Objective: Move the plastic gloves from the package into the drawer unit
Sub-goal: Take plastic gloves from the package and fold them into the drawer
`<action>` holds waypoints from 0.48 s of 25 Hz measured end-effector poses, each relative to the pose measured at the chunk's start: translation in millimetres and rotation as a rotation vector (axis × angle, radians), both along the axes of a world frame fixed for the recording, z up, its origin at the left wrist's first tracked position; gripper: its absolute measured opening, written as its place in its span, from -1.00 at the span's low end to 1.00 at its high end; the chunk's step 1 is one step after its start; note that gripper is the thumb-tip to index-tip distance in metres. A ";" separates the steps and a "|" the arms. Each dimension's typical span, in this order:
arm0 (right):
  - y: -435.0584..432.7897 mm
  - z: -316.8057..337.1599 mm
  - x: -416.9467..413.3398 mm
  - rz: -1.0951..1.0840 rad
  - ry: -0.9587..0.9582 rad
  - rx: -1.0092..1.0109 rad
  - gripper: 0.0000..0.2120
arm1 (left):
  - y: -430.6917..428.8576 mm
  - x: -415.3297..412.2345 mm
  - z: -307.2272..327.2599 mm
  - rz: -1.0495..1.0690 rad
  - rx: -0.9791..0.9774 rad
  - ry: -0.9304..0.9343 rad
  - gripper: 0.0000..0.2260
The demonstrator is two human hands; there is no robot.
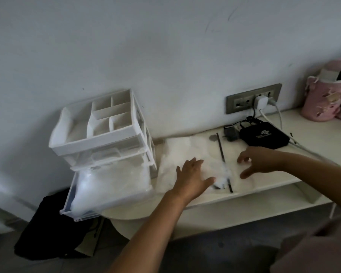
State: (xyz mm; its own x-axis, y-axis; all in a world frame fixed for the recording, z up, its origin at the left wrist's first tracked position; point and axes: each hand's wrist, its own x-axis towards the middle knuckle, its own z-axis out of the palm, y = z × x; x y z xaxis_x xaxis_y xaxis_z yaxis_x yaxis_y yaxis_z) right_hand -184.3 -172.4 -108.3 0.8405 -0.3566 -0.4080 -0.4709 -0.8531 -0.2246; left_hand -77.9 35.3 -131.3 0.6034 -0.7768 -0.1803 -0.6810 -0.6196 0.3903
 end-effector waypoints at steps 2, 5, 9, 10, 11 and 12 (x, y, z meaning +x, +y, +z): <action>-1.8 -6.3 -0.8 -0.036 -0.033 0.000 -0.29 | -1.8 2.2 -16.6 -0.009 0.132 -0.008 -0.24; -2.0 -15.5 0.2 -0.118 -0.081 -0.007 -0.21 | -0.9 0.8 -34.4 -0.026 0.155 -0.065 -0.21; 3.2 -19.0 5.4 -0.058 -0.157 -0.041 -0.38 | -1.6 1.0 -44.9 -0.035 0.133 -0.116 -0.03; 4.7 -18.5 7.4 -0.041 -0.186 -0.026 -0.45 | -1.2 1.1 -47.2 -0.040 0.110 -0.129 0.03; 6.0 -18.5 9.7 -0.030 -0.213 -0.009 -0.53 | -1.0 1.3 -49.0 -0.044 0.088 -0.140 0.06; 7.1 -18.4 11.8 -0.025 -0.237 0.002 -0.62 | -1.6 1.1 -50.1 -0.044 0.071 -0.149 0.06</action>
State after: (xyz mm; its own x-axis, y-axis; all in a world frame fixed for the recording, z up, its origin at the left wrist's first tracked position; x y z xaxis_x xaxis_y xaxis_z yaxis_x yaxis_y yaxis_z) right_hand -172.5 -165.3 -126.6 0.9038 -0.3778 -0.2010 -0.4257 -0.8412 -0.3334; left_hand -76.8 33.7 -181.5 0.5932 -0.7915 -0.1470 -0.7552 -0.6104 0.2390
